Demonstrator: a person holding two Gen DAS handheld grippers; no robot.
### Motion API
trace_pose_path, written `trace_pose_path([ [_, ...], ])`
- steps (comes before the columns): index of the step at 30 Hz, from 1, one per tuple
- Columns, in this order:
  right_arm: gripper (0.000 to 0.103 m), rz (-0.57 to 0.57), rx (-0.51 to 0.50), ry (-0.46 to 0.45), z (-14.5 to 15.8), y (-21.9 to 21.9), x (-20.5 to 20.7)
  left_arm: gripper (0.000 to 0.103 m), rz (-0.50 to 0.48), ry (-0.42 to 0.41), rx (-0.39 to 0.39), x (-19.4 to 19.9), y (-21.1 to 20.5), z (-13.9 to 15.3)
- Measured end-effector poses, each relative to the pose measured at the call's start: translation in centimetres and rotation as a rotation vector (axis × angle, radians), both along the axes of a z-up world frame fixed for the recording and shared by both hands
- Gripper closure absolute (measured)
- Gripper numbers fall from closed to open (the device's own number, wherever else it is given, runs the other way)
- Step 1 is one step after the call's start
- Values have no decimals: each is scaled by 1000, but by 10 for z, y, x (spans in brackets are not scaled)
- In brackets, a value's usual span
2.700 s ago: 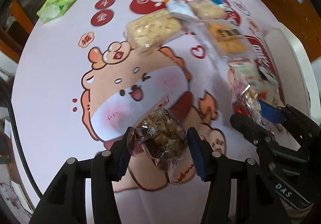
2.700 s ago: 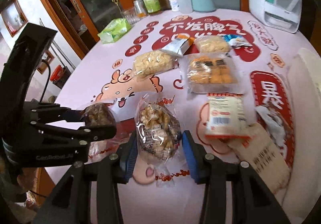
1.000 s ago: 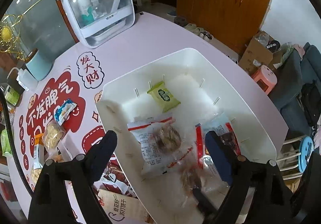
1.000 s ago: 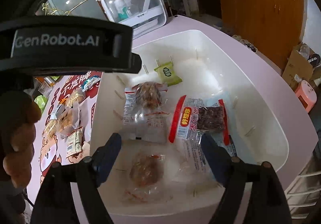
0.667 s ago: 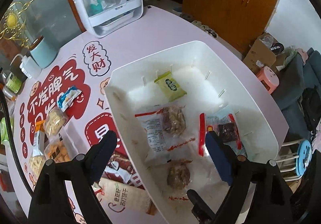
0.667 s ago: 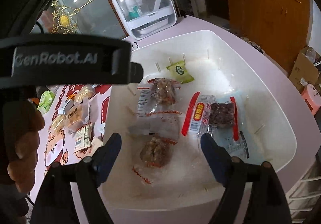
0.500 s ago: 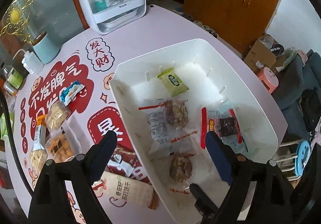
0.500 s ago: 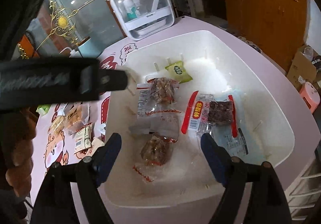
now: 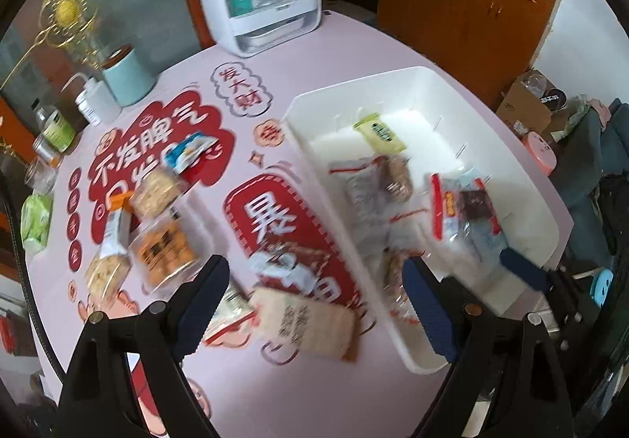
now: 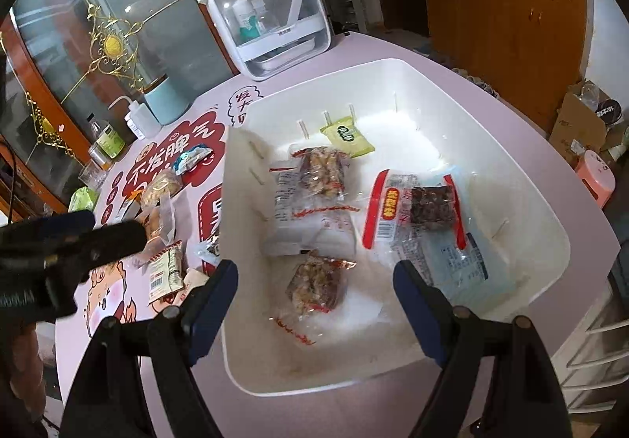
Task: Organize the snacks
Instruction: 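Withdraw both tools from the tray back toward the snack pile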
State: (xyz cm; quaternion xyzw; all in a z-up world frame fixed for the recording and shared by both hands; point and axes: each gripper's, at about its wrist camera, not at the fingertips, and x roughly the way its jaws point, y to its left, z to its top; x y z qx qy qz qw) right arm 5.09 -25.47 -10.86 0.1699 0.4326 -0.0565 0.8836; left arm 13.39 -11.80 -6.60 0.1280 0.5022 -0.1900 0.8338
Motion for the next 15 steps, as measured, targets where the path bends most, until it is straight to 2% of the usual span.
trace_pose_path([
  [15, 21, 69, -38, 9, 7, 74, 15, 14, 156, 40, 34, -9, 128, -16],
])
